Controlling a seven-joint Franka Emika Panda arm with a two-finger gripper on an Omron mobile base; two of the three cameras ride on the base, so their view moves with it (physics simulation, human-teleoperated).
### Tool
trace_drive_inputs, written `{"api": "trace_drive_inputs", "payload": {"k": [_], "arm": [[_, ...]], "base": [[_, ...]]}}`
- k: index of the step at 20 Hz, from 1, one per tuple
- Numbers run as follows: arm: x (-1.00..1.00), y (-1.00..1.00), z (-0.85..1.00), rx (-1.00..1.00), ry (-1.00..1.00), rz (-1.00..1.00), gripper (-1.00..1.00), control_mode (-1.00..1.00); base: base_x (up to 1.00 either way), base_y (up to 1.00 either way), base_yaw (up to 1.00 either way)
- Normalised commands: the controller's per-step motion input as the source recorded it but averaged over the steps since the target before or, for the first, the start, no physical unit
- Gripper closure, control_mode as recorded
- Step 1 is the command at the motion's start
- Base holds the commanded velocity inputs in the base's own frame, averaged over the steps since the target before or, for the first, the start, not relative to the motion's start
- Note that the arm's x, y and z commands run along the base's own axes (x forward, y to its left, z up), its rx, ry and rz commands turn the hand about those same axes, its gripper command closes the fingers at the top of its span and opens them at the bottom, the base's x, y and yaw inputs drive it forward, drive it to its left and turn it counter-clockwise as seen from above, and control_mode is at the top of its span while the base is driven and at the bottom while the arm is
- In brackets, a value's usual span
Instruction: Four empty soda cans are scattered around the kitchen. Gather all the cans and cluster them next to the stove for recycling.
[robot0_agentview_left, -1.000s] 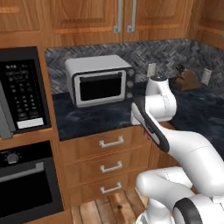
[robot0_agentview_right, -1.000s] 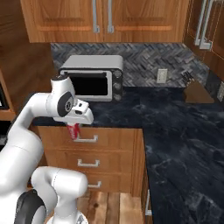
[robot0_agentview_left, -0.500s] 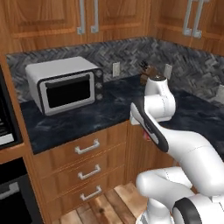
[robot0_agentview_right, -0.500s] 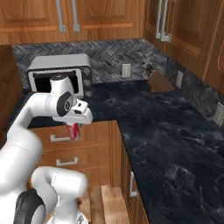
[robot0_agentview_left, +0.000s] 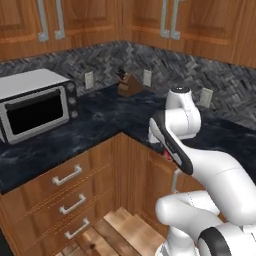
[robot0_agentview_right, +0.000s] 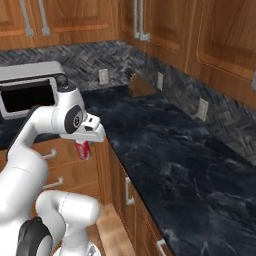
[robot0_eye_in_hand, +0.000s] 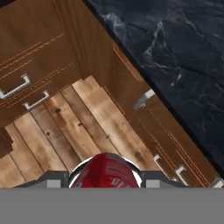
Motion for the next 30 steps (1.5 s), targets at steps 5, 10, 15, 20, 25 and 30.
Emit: {"api": "trace_drive_inputs", "payload": {"k": [5,10,15,20,25,30], "arm": [[0.00,0.00,0.00,0.00,0.00,0.00,1.00,1.00],[0.00,0.00,0.00,0.00,0.00,0.00,1.00,1.00],[0.00,0.00,0.00,0.00,0.00,0.00,1.00,1.00],[0.00,0.00,0.00,0.00,0.00,0.00,1.00,1.00],[0.00,0.00,0.00,0.00,0.00,0.00,1.00,1.00],[0.00,0.00,0.00,0.00,0.00,0.00,1.00,1.00]], "base": [[-0.20,0.00,-0.46],[-0.09,0.00,-0.47],[-0.16,0.00,-0.44],[-0.15,0.00,-0.46],[-0.20,-0.03,-0.42],[-0.34,-0.19,-0.34]]}}
